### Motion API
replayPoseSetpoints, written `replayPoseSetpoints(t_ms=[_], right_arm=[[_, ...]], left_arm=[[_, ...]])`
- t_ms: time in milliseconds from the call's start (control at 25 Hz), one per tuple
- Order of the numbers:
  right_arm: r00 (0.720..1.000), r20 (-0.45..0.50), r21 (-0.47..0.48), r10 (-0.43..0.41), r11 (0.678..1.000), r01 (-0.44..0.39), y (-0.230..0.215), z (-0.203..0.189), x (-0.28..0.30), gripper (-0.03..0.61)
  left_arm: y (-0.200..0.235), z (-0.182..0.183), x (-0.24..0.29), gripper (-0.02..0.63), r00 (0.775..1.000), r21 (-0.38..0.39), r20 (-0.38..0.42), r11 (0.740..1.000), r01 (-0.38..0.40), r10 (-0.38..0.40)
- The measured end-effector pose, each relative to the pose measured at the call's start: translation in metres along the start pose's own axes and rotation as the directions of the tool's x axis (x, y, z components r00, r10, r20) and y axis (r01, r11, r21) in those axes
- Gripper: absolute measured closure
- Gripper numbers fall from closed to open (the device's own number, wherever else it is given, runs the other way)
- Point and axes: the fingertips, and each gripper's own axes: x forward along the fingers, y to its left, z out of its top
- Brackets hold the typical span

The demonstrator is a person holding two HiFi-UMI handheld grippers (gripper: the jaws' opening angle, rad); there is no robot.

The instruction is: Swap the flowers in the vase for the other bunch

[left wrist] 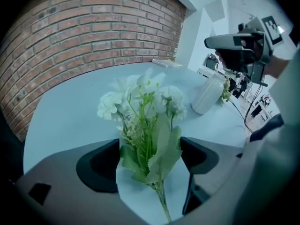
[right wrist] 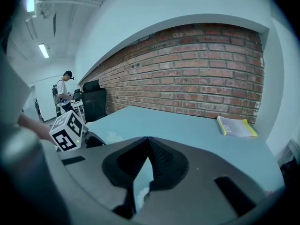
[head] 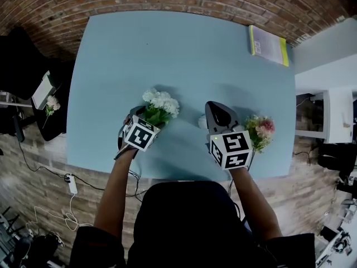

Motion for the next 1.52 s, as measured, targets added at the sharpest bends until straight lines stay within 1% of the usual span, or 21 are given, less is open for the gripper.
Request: replayPoseSetpoints(t_ms=[80, 240, 400, 560, 720, 760, 840, 920, 1160, 1320, 1520], right_arm=[[1.0, -0.006, 0.002, -0.007, 1.0, 0.007, -0.002, -0.002, 0.0, 0.566], [1.0, -0.017, 0.007, -0.021, 1.0, 0.021, -0.007, -0.005, -0.001, 0.566], [0.999, -0.019, 0.012, -0.03, 0.999, 0.03, -0.01, -0.006, 0.0, 0.566], [0.999, -0.021, 0.017, -0.034, 0.999, 0.034, -0.013, -0.006, 0.002, 0.566], [0.999, -0.023, 0.022, -0.032, 0.999, 0.033, -0.013, -0.007, 0.003, 0.566], [0.999, -0.023, 0.023, -0.031, 0.999, 0.032, -0.013, -0.007, 0.003, 0.566], [0.999, -0.023, 0.02, -0.03, 0.999, 0.03, -0.013, -0.007, 0.004, 0.566], [0.999, -0.025, 0.018, -0.028, 0.999, 0.029, -0.013, -0.007, 0.005, 0.566], [0.999, -0.025, 0.017, -0.031, 0.999, 0.031, -0.015, -0.008, 0.003, 0.566], [0.999, -0.026, 0.018, -0.033, 0.999, 0.033, -0.017, -0.008, 0.001, 0.566], [0.999, -0.02, 0.014, -0.03, 0.999, 0.03, -0.016, -0.008, -0.002, 0.566]], left_arm=[[0.0, -0.001, 0.005, 0.219, 1.0, 0.018, -0.019, 1.0, -0.008, 0.008], [-0.004, -0.002, 0.015, 0.219, 0.999, 0.044, -0.052, 0.999, 0.0, 0.002], [-0.006, -0.003, 0.02, 0.219, 0.998, 0.06, -0.07, 0.998, 0.011, -0.007], [-0.002, -0.003, 0.022, 0.221, 0.997, 0.067, -0.082, 0.998, 0.0, 0.006], [-0.002, -0.004, 0.023, 0.224, 0.995, 0.08, -0.098, 0.997, 0.006, 0.002], [-0.003, -0.004, 0.023, 0.231, 0.995, 0.083, -0.102, 0.997, 0.011, -0.002], [-0.004, -0.004, 0.023, 0.285, 0.994, 0.088, -0.11, 0.996, 0.02, -0.011], [-0.004, -0.004, 0.023, 0.314, 0.994, 0.09, -0.113, 0.996, 0.02, -0.01], [-0.004, -0.004, 0.022, 0.365, 0.992, 0.086, -0.124, 0.996, 0.022, -0.012], [-0.004, -0.001, 0.019, 0.405, 0.994, 0.085, -0.11, 0.996, 0.017, -0.008], [-0.004, 0.003, 0.014, 0.42, 0.996, 0.087, -0.087, 0.996, 0.006, 0.002]])
